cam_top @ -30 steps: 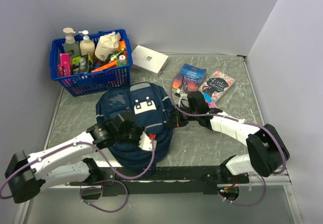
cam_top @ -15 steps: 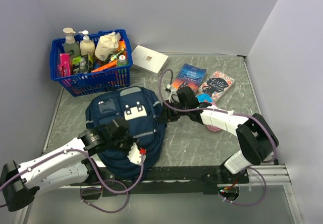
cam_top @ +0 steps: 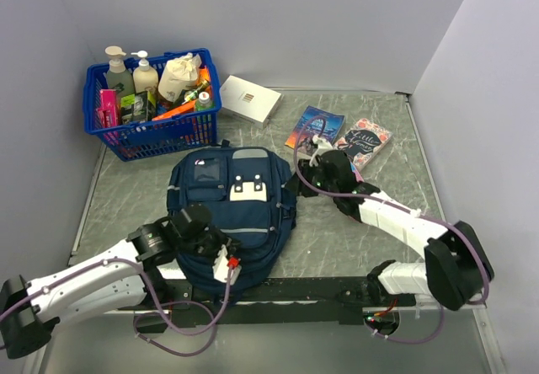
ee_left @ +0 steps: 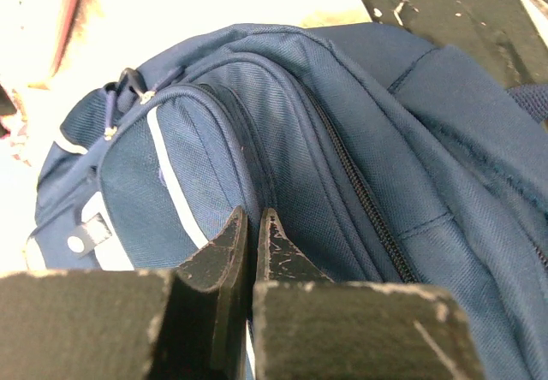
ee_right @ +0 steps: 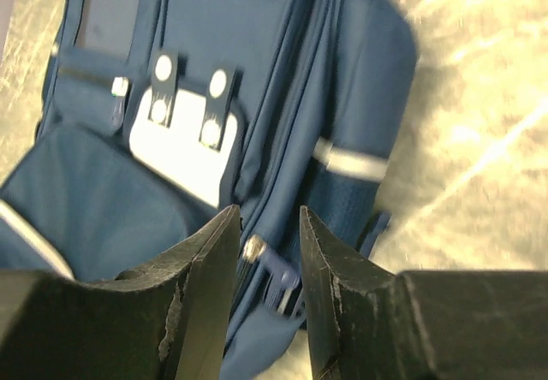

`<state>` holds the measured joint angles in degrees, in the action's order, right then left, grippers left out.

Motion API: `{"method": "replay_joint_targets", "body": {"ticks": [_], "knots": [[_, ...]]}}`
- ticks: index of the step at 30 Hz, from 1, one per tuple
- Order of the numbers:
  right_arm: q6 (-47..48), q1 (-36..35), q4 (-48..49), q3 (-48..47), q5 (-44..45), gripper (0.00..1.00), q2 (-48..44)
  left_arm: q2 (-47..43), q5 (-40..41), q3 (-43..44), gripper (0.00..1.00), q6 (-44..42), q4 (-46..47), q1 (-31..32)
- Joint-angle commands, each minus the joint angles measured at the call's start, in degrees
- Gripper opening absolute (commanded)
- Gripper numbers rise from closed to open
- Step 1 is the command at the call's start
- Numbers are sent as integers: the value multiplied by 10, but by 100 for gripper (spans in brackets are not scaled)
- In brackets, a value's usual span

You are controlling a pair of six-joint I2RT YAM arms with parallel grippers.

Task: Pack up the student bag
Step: Unzip the student bag at the center of the board.

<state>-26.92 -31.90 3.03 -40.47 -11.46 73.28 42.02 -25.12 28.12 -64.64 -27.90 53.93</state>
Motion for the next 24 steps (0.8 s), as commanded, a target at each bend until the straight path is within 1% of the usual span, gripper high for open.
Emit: {"method": "replay_joint_targets", "body": {"ticks": [1,5,8,9,13,19,24], "knots": [[14,-5,8,38,-23,39,-49,31,-23,31,1,7,88,5],[36,-23,15,68,-41,40,-52,5,-27,10,1,1,110,5],[76,-47,24,81,-15,42,-59,-1,-19,20,1,3,87,4],[108,-54,42,85,-2,42,-62,1,-18,25,1,7,78,4],[164,-73,71,98,28,42,-73,-7,-23,35,1,20,60,5],[215,-74,48,58,53,41,-34,-24,-28,29,1,15,44,5],[238,-73,32,31,36,41,15,-40,-29,26,1,20,39,5]]}}
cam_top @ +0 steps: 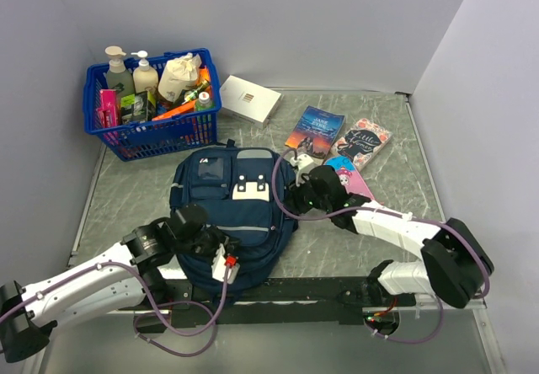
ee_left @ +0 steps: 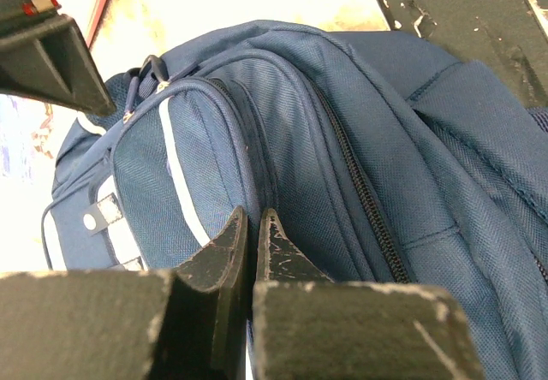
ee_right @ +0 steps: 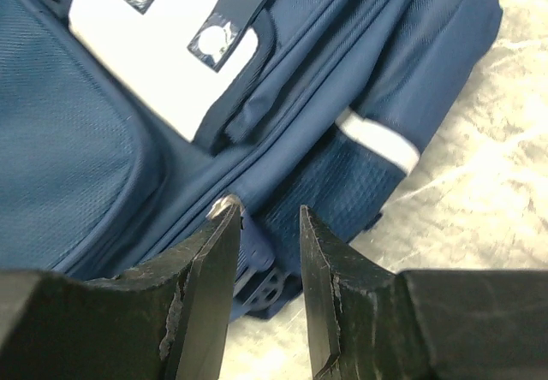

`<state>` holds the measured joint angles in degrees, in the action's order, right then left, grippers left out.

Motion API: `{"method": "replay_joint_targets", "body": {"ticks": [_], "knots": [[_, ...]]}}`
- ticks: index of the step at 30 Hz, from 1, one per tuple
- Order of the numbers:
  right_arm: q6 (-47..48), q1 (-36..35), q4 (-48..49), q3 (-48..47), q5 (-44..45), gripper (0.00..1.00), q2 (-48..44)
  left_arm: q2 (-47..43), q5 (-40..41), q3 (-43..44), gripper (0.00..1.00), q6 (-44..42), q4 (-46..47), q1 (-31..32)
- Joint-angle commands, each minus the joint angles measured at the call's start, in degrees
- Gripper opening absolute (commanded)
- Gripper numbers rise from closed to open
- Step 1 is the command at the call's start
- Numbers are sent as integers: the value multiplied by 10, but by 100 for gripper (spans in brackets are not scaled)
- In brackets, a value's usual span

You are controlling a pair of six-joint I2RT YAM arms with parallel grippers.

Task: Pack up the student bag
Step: Unzip the student bag at the center of the board.

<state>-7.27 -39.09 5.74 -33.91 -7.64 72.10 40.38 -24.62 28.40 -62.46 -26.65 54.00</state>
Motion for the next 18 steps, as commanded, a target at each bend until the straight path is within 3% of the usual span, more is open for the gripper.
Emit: {"method": "replay_joint_targets", "body": {"ticks": [1,18], "knots": [[45,-5,10,-32,-21,41,29,-25,-32,20,1,-1,27,3],[45,-25,-12,9,-33,39,-5,-48,-25,3,1,11,30,3]]}}
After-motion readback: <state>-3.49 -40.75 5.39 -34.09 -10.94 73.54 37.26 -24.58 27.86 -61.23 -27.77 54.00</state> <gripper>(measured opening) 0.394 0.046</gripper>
